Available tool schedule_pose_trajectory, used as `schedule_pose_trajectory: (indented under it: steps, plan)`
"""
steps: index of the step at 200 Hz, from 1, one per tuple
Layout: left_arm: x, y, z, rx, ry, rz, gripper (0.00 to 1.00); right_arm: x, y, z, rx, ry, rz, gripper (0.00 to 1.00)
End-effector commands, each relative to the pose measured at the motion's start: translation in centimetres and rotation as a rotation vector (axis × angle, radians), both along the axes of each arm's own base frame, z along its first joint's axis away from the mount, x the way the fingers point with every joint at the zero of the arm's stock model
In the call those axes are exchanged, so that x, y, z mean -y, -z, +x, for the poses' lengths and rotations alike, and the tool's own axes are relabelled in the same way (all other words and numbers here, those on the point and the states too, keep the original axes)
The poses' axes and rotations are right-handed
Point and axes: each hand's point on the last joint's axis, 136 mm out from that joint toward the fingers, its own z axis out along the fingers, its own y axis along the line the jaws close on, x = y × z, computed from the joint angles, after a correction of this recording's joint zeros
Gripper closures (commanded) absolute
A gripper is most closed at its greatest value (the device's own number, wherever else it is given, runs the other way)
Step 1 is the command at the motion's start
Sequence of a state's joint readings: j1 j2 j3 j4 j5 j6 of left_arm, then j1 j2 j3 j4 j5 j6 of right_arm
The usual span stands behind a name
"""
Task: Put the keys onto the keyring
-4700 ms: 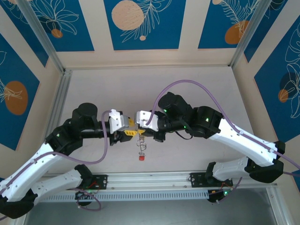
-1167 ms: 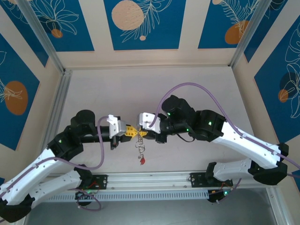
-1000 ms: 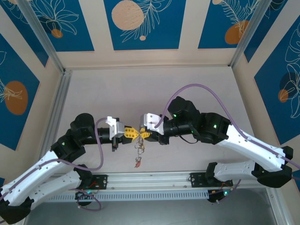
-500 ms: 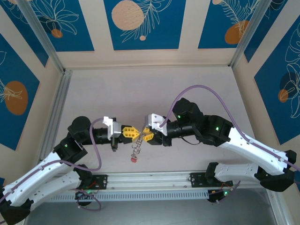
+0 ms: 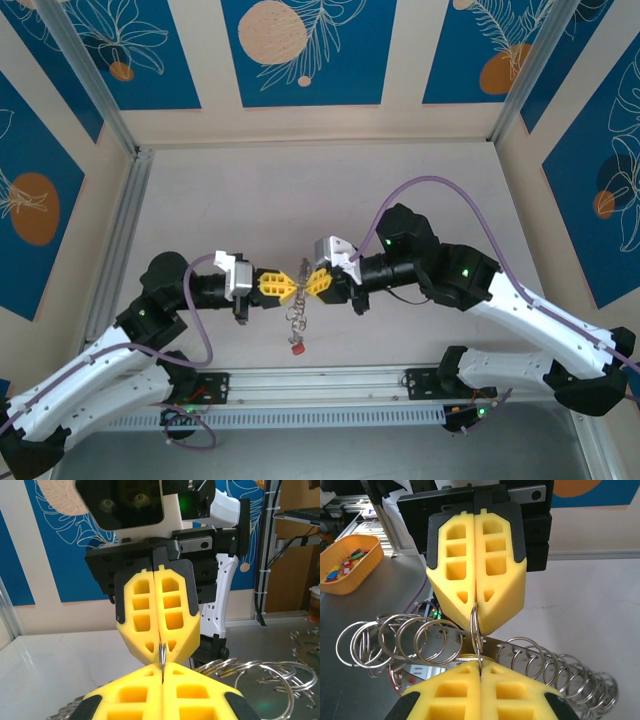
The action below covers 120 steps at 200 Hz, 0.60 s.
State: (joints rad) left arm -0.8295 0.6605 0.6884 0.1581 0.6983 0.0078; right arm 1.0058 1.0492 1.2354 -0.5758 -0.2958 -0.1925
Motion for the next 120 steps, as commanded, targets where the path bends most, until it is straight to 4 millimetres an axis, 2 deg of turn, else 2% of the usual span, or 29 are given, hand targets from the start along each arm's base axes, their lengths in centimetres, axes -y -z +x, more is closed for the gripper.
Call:
schedule_pose_trajectory:
  steps: [1, 25, 58, 105, 120]
  plan:
    - [-0.5, -2.8, -1.9, 0.076, 0.085, -0.106, 1.00, -0.7, -0.1, -0.3, -0.060, -0.037, 0.012, 0.96]
    - [-0.3, -2.8, -2.2, 0.076, 0.113, -0.117, 1.00, -1.2, -0.3, -0.1, -0.087, -0.045, 0.005, 0.95]
    - [-0.3, -2.9, -2.1, 0.083, 0.107, -0.127, 1.00, -1.3, -0.5, -0.3, -0.101, -0.057, 0.001, 0.83]
    - [-0.6, -3.0, -2.1, 0.088, 0.090, -0.109, 1.00, 1.7, -2.7, -0.1, 0.041, 0.063, 0.123, 0.61]
    - [-0.7, -3.1, -2.2, 0.089, 0.094, -0.104, 1.00, 2.5, -3.2, -0.4, 0.083, 0.077, 0.158, 0.59]
